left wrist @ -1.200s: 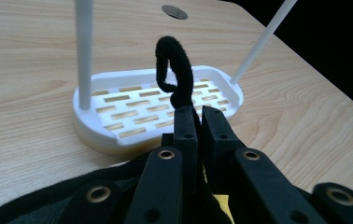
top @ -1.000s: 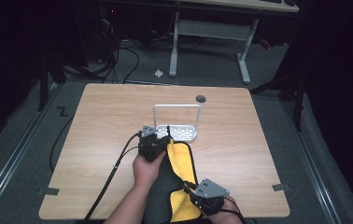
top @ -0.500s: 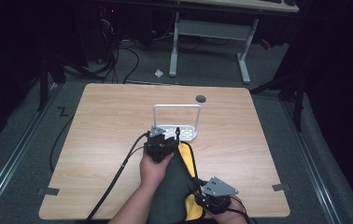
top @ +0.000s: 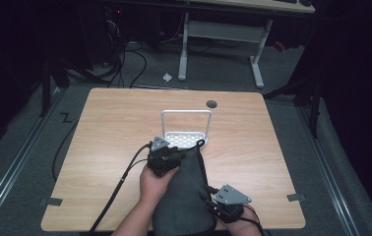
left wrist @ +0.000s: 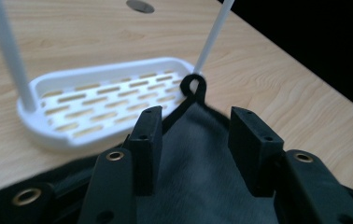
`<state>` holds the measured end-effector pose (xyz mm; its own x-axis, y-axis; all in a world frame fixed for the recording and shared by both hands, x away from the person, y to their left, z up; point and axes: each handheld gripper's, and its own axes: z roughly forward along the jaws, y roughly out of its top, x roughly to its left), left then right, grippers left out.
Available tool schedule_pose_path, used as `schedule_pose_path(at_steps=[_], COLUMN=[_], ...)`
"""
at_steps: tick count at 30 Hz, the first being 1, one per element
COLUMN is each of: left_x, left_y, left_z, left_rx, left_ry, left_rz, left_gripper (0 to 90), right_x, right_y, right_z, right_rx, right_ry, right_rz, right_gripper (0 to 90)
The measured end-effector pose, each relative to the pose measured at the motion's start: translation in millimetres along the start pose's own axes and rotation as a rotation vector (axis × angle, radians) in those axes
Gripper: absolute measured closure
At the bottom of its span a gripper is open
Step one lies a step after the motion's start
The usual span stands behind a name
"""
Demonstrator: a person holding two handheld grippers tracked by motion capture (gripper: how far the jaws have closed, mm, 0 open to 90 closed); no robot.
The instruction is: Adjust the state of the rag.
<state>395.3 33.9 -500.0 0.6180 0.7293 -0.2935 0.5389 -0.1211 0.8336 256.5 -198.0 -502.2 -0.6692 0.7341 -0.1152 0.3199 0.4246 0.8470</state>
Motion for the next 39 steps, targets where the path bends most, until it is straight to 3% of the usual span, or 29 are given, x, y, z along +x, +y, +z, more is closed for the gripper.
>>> schedule_pose_path(at_steps=[8, 11, 16, 19, 22, 26, 29, 35, 39], left_x=[13.2, 14.1, 11.0, 9.8, 12.1, 16.1, 16.1, 17.5, 17.5], left_y=[-23.6, -34.8, -56.2, -64.7, -63.0, -62.6, -62.6, -63.5, -63.1], left_z=[-31.5, -45.9, -62.2, -62.3, -59.7, -56.7, -54.4, -51.1, -49.8], left_rx=[0.036, 0.069, 0.117, 0.143, 0.158, 0.164, 0.168, 0.175, 0.181], left_ry=[0.033, 0.047, 0.020, 0.003, 0.024, 0.013, 0.015, 0.014, 0.015], left_rz=[0.021, 0.065, 0.090, 0.089, 0.112, 0.102, 0.112, 0.123, 0.128], left_gripper=[57.8, 58.6, 67.2, 74.7, 79.2, 81.5, 81.3, 77.3, 77.0], right_x=[0.5, -0.8, -9.1, -14.3, -22.3, -32.8, -40.4, -54.8, -57.9], right_y=[-0.4, -1.0, -2.5, -2.8, 1.4, 12.0, 21.8, 36.0, 38.1], right_z=[4.1, 5.3, 7.5, 11.7, 15.2, 24.7, 41.4, 79.7, 100.9], right_rx=[0.014, 0.020, 0.027, 0.043, 0.045, 0.047, 0.074, 0.135, 0.211], right_ry=[-0.001, -0.003, -0.010, -0.012, -0.024, -0.040, -0.047, -0.050, -0.055], right_rz=[-0.002, -0.001, 0.025, 0.041, 0.061, 0.074, 0.062, 0.084, 0.081], right_gripper=[71.5, 71.5, 71.6, 72.8, 74.6, 75.9, 77.6, 84.4, 84.6])
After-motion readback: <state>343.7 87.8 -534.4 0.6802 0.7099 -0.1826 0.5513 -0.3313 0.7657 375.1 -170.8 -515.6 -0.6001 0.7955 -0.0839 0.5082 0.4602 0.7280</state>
